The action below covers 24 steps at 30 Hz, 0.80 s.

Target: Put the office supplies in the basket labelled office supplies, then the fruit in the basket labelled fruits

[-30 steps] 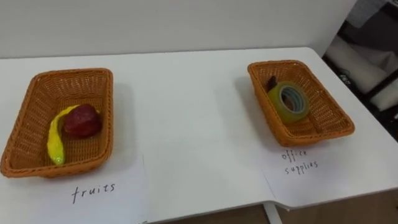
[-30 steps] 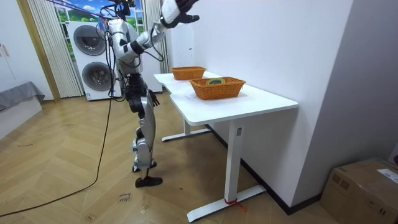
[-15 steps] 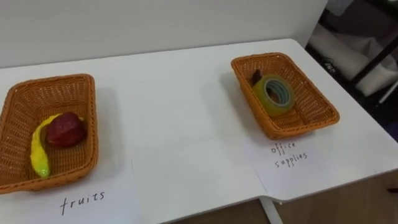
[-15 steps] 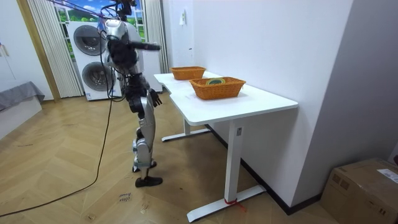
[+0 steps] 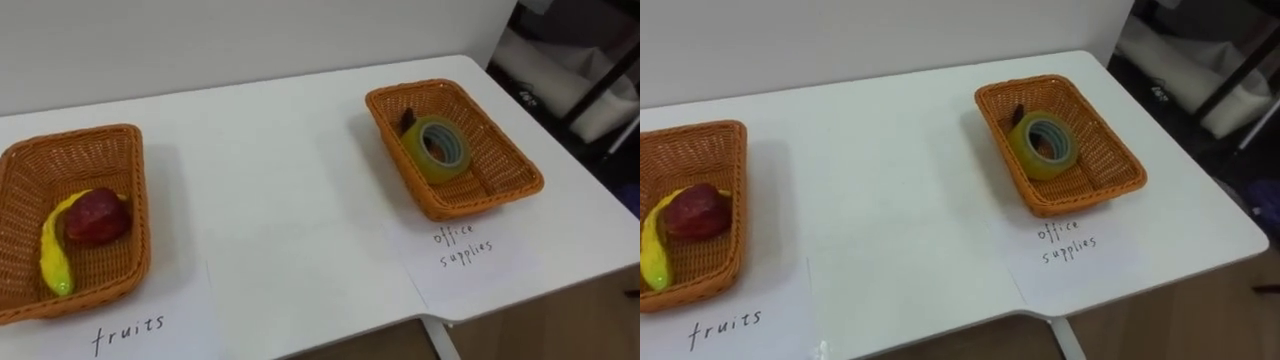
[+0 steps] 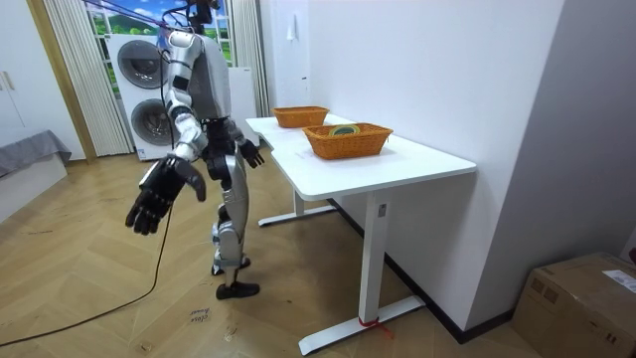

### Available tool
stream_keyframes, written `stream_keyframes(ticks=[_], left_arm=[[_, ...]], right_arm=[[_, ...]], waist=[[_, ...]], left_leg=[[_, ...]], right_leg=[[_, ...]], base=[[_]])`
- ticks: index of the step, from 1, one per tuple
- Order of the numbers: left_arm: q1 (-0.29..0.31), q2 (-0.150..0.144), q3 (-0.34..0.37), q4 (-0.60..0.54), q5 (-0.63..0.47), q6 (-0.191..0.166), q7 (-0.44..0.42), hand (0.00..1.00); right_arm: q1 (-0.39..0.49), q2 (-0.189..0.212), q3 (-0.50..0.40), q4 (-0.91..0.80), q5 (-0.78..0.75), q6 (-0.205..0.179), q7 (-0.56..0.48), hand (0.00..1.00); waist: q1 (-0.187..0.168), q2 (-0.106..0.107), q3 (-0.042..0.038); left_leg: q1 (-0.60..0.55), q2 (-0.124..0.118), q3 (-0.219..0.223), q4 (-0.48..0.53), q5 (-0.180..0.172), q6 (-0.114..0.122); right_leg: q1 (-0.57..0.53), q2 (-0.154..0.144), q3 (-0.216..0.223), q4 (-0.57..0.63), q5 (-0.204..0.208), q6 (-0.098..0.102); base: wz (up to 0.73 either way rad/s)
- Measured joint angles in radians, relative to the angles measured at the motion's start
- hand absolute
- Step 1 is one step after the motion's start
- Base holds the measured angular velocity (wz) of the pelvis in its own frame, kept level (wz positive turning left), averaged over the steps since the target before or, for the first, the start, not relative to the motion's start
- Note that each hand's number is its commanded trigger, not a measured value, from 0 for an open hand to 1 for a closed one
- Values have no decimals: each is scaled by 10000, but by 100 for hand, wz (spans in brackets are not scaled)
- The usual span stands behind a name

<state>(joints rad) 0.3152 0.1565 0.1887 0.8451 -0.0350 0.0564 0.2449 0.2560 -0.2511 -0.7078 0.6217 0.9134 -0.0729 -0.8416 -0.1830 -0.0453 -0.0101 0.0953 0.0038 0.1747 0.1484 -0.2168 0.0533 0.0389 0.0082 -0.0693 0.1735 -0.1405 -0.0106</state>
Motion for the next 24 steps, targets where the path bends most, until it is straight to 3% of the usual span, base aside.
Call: stream_keyframes(ticks=[5, 9, 12, 13, 17, 24], left_arm=[[27, -287, 20, 114, -462, 10, -436, 0], [4, -411, 31, 334, -479, 49, -1008, 0], [32, -455, 29, 521, -323, 89, -1426, 0], [3, -452, 13, 565, -380, 103, -1498, 0], [-161, -351, -662, 565, -502, 151, -1533, 0], [-120, -347, -832, 660, -381, 202, -1372, 0]], right_arm=[[390, 726, 553, 2431, 91, 37, 1029, 0], [443, 1047, 1172, 4117, -69, 421, 2582, 0], [420, 1062, 2324, 5086, -1491, 704, 4142, 0], [415, 1037, 2926, 5277, -2194, 850, 4691, 0], [-22, 975, 4717, 5420, -4062, 1200, 6113, 0], [-629, 990, 5814, 5449, -6017, 1271, 7166, 0]], waist=[[-9, 112, -1], [-30, 128, 8], [112, 203, 35], [316, 223, 38], [790, 294, 44], [1346, 432, 71]], left_leg=[[28, -25, -139, 22, 1, -9], [45, -37, -316, 44, -5, -31], [137, -25, -276, 21, -21, -53], [206, -7, -209, 16, -54, -76], [262, -9, -289, 32, -76, -89], [323, 0, -396, -15, -83, -111]], right_leg=[[12, -52, -111, 146, -135, -12], [97, -74, -168, 117, -198, -22], [89, -64, -135, 116, -224, -33], [76, -56, -130, 125, -243, -58], [162, -42, -157, 71, -244, -70], [320, 59, -274, -138, -250, -71]], base=[[7], [10], [-6], [-19], [1], [6]])
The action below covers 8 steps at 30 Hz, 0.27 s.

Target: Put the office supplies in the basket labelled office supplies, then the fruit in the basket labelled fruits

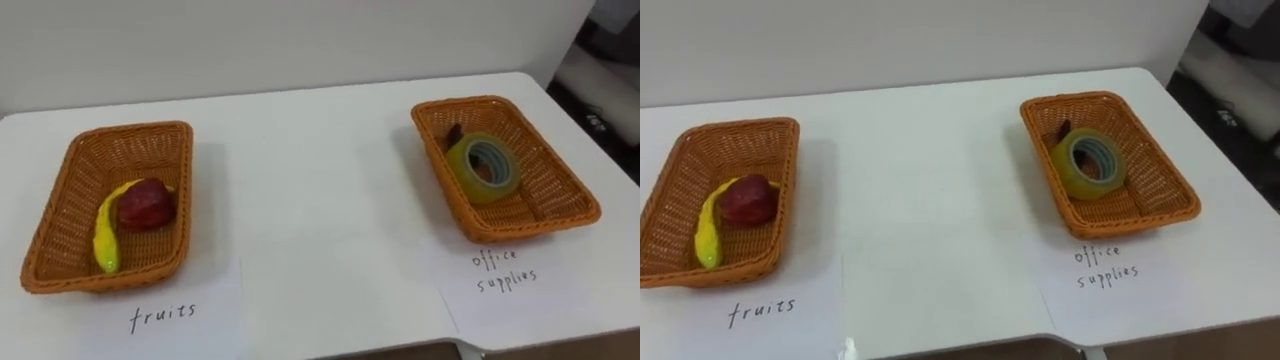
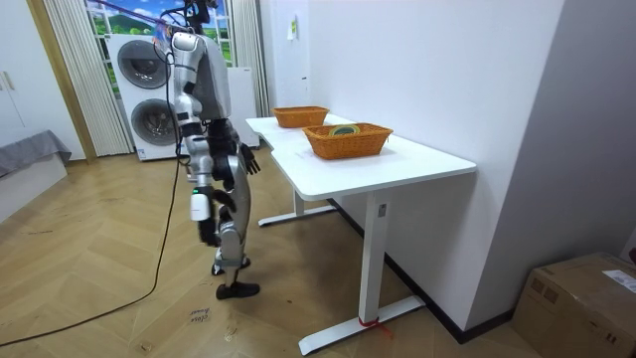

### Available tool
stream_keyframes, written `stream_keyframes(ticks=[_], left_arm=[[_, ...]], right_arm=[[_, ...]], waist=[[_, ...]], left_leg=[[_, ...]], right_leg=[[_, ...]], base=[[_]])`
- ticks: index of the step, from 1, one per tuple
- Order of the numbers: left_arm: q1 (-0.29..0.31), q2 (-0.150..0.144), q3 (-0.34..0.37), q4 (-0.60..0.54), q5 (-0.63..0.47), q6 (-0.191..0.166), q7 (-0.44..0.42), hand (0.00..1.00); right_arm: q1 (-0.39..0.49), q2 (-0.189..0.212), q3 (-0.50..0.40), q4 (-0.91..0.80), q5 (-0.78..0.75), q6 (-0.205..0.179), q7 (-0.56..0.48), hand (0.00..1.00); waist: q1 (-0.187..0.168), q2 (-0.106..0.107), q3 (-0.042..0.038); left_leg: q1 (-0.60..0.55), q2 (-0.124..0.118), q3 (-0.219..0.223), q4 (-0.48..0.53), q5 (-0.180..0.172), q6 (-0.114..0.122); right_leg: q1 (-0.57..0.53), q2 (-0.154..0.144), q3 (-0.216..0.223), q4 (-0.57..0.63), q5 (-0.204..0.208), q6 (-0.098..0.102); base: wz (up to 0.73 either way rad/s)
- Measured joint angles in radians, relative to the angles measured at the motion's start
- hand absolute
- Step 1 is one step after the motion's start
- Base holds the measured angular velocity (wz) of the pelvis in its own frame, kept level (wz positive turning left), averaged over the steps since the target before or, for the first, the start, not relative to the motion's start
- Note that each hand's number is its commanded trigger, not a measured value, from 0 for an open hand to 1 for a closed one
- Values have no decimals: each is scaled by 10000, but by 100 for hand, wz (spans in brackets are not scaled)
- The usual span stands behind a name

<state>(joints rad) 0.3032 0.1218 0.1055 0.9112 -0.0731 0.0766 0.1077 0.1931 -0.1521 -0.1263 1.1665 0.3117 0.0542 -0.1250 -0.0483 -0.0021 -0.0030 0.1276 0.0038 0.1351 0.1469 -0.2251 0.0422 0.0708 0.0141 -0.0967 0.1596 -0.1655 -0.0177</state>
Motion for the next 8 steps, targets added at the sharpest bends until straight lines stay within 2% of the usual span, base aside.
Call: stream_keyframes(ticks=[5, 8], left_arm=[[-13, 2, -104, 348, 26, 30, 196, 0], [-72, -7, -91, 549, 25, 33, 315, 0]], right_arm=[[-221, 44, 664, 8, -735, 102, 345, 0], [-302, 105, 686, 11, -878, 107, 572, 0]], waist=[[49, -9, 11], [134, -39, 39]], left_leg=[[-118, -11, -175, -16, -1, -3], [-73, -15, -243, -12, -2, -4]], right_leg=[[15, -29, -249, -77, 1, -1], [86, -55, -259, -92, -6, 0]], base=[[10], [6]])
